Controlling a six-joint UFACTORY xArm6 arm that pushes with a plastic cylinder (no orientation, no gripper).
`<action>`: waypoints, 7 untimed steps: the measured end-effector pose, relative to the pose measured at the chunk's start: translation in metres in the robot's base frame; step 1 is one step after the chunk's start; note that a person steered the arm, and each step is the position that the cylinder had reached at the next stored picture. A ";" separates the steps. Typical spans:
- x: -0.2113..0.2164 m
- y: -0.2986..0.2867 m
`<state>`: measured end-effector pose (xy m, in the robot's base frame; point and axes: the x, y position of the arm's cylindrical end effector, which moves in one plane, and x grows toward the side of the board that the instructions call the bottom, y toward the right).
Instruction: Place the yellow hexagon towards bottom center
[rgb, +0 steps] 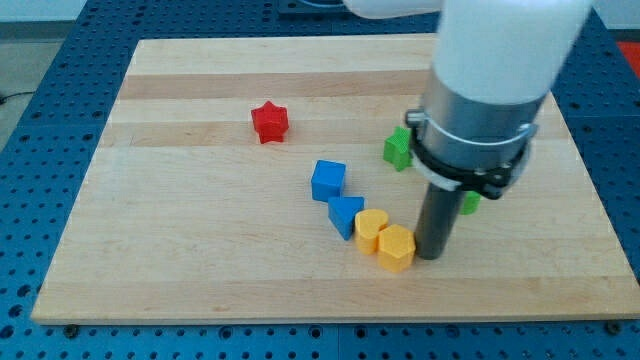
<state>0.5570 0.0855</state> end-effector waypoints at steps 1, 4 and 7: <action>0.000 0.001; 0.028 -0.058; 0.026 0.018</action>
<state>0.5829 0.1038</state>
